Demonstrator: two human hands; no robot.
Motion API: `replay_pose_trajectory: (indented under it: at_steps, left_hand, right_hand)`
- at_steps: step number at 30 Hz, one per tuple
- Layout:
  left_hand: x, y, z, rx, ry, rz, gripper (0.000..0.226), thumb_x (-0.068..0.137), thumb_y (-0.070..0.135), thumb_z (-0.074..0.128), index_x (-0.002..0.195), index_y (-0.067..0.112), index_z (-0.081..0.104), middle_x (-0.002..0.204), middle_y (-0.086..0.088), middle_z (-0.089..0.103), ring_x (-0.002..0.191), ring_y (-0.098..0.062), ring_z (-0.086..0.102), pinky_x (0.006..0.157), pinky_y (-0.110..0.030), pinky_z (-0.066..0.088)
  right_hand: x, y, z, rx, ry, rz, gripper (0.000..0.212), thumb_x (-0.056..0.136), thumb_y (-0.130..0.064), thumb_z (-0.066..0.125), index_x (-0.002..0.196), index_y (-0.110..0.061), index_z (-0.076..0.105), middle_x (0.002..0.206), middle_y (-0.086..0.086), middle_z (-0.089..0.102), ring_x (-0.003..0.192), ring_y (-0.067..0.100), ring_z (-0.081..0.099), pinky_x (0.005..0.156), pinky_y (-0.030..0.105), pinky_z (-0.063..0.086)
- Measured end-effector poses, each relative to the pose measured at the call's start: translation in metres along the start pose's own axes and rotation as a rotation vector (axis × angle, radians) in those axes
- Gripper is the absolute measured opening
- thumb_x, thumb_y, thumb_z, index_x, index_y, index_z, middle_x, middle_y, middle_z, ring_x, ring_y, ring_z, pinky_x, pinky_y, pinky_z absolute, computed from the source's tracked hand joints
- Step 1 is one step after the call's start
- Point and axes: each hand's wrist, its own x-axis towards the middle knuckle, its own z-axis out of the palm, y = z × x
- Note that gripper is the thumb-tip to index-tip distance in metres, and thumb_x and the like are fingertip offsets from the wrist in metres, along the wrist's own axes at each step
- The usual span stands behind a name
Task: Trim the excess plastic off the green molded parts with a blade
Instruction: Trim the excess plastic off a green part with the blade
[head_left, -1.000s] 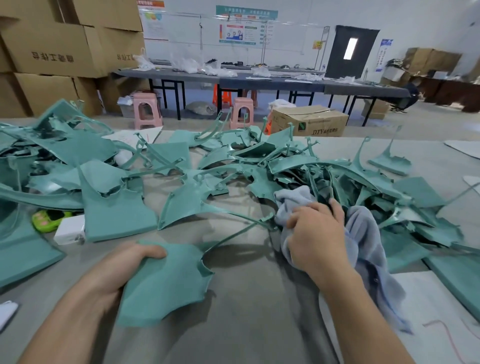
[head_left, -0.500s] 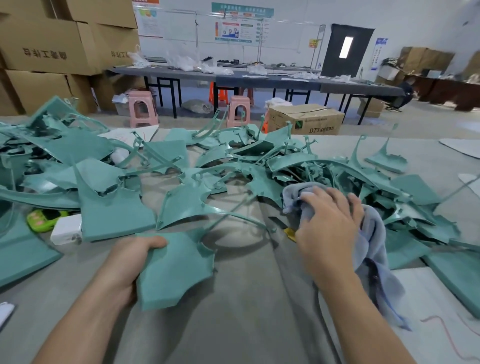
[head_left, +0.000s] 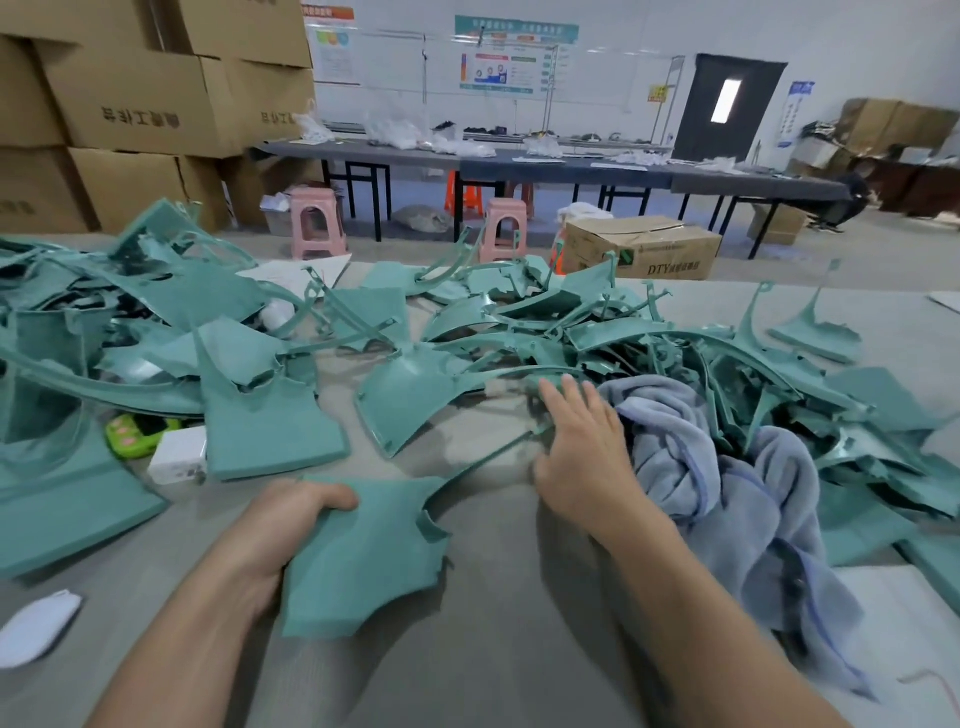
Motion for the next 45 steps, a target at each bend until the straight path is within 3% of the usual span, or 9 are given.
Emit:
replay_pose_trajectory:
  at_steps: [4, 6, 9, 17, 24, 30, 34, 38, 45]
  left_hand:
    - [0.001, -0.003, -0.006, 0.020, -0.073, 0.023, 0.013, 0.082, 0.003, 0.068, 0.089, -0.004, 0.075, 0.086, -0.026, 0.075, 0.066, -0.038, 0.073, 0.059, -0.037, 0.058]
    - [0.001, -0.003, -0.006, -0.026, -0.090, 0.057, 0.013, 0.083, 0.005, 0.070, 0.094, -0.001, 0.076, 0.091, -0.023, 0.076, 0.075, -0.038, 0.075, 0.062, -0.037, 0.060]
    - [0.003, -0.003, 0.001, -0.168, 0.001, 0.167, 0.008, 0.082, 0.007, 0.075, 0.089, 0.004, 0.079, 0.089, -0.017, 0.078, 0.076, -0.033, 0.076, 0.068, -0.036, 0.059]
    - [-0.011, -0.002, 0.026, -0.045, 0.429, 0.735, 0.017, 0.069, 0.045, 0.083, 0.075, 0.057, 0.073, 0.071, 0.030, 0.071, 0.062, 0.010, 0.065, 0.052, -0.012, 0.051]
    - [-0.011, -0.014, 0.035, 0.521, 0.352, 0.916, 0.036, 0.078, 0.018, 0.084, 0.100, 0.046, 0.078, 0.101, 0.041, 0.066, 0.102, 0.015, 0.061, 0.088, 0.003, 0.037]
    - [0.001, -0.022, 0.033, 0.606, 0.295, 0.715, 0.043, 0.085, 0.015, 0.075, 0.120, 0.039, 0.073, 0.118, 0.017, 0.073, 0.111, -0.010, 0.066, 0.088, -0.022, 0.047]
    - [0.002, -0.026, 0.035, 0.638, 0.406, 0.723, 0.044, 0.090, 0.012, 0.067, 0.122, 0.042, 0.071, 0.112, 0.010, 0.076, 0.104, -0.022, 0.069, 0.077, -0.029, 0.049]
    - [0.003, -0.027, 0.035, 0.713, 0.445, 0.719, 0.049, 0.090, 0.011, 0.063, 0.128, 0.042, 0.067, 0.112, 0.007, 0.076, 0.096, -0.026, 0.069, 0.074, -0.032, 0.051]
    - [0.004, -0.027, 0.037, 0.761, 0.420, 0.700, 0.056, 0.084, 0.012, 0.063, 0.132, 0.042, 0.063, 0.119, 0.011, 0.073, 0.101, -0.023, 0.067, 0.079, -0.030, 0.049]
  right_hand:
    - [-0.010, 0.022, -0.004, 0.047, 0.032, 0.051, 0.070, 0.090, -0.006, 0.051, 0.155, -0.026, 0.037, 0.164, 0.005, 0.033, 0.153, 0.026, 0.024, 0.125, 0.040, 0.021]
    - [-0.022, 0.031, -0.008, 0.099, 0.188, 0.078, 0.032, 0.089, -0.008, 0.055, 0.117, -0.021, 0.064, 0.112, 0.002, 0.069, 0.107, 0.029, 0.062, 0.087, 0.037, 0.051]
    - [-0.030, 0.045, -0.020, -0.110, 0.122, 0.259, 0.009, 0.097, -0.024, 0.057, 0.091, -0.018, 0.060, 0.070, -0.006, 0.054, 0.058, 0.012, 0.047, 0.048, 0.027, 0.031]
    - [-0.032, 0.039, -0.016, -0.366, -0.066, 0.292, 0.007, 0.092, -0.023, 0.057, 0.086, -0.020, 0.057, 0.088, 0.003, 0.059, 0.097, 0.028, 0.067, 0.068, 0.034, 0.041]
    - [-0.027, 0.040, -0.027, -0.463, -0.244, 0.276, 0.031, 0.104, -0.020, 0.050, 0.133, -0.014, 0.059, 0.138, 0.007, 0.059, 0.131, 0.025, 0.053, 0.109, 0.032, 0.041]
    - [-0.033, 0.036, -0.029, -0.374, -0.182, 0.257, 0.016, 0.099, -0.019, 0.055, 0.114, -0.017, 0.060, 0.117, 0.006, 0.067, 0.108, 0.025, 0.064, 0.082, 0.031, 0.047]
    - [-0.033, 0.045, -0.027, -0.092, 0.179, 0.292, 0.010, 0.093, -0.008, 0.054, 0.085, -0.015, 0.055, 0.075, -0.004, 0.056, 0.064, 0.013, 0.049, 0.053, 0.027, 0.032]
    - [-0.033, 0.047, -0.026, 0.178, 0.414, 0.360, 0.020, 0.091, -0.008, 0.052, 0.075, -0.019, 0.057, 0.059, 0.002, 0.057, 0.051, 0.016, 0.047, 0.046, 0.031, 0.028]
    - [-0.056, -0.024, 0.005, 0.699, 0.081, 0.030, 0.019, 0.093, -0.009, 0.062, 0.083, -0.025, 0.064, 0.068, 0.001, 0.065, 0.062, 0.025, 0.057, 0.057, 0.046, 0.046]
